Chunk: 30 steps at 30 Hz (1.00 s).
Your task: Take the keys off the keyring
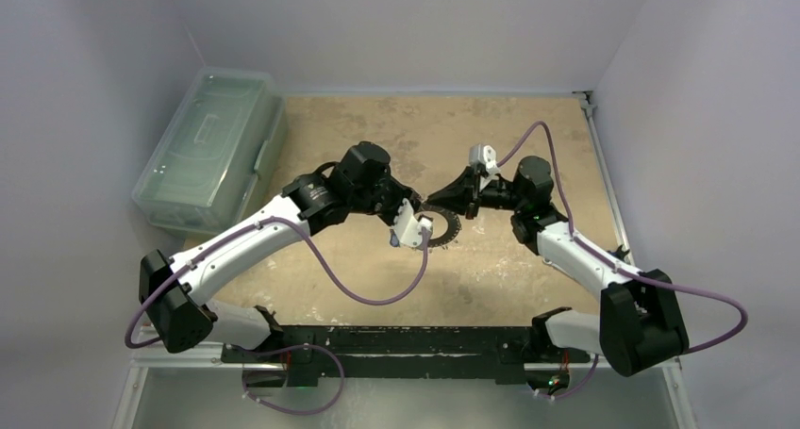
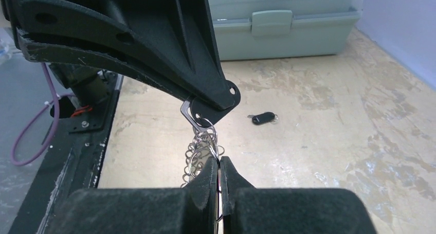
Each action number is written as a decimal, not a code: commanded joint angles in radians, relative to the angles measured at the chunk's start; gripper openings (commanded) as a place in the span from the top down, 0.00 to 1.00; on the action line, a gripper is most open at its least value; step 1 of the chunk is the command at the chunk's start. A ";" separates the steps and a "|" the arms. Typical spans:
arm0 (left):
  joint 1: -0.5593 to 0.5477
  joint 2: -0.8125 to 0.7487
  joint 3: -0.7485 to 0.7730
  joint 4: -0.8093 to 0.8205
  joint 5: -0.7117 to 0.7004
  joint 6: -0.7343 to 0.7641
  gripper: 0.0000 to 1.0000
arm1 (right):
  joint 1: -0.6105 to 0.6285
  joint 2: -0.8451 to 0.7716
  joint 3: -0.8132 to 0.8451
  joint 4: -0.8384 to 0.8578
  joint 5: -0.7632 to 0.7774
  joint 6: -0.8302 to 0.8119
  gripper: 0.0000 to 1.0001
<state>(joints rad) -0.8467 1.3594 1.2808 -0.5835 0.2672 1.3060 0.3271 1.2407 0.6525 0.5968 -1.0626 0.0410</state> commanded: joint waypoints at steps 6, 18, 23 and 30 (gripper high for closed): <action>0.006 -0.013 0.077 0.007 0.024 0.075 1.00 | -0.004 -0.010 0.061 -0.133 0.042 -0.126 0.89; 0.005 -0.006 0.078 -0.022 0.050 0.118 1.00 | 0.031 -0.014 0.371 -0.825 0.026 -0.688 0.68; 0.005 -0.008 0.084 -0.031 0.076 0.117 1.00 | 0.048 -0.016 0.380 -0.903 0.030 -0.798 0.71; 0.005 -0.017 0.081 -0.042 0.111 0.134 1.00 | 0.053 -0.018 0.368 -0.912 0.020 -0.871 0.74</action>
<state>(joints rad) -0.8448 1.3659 1.3113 -0.6456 0.3218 1.4109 0.3740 1.2407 1.0077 -0.2840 -1.0374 -0.7536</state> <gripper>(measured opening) 0.024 0.266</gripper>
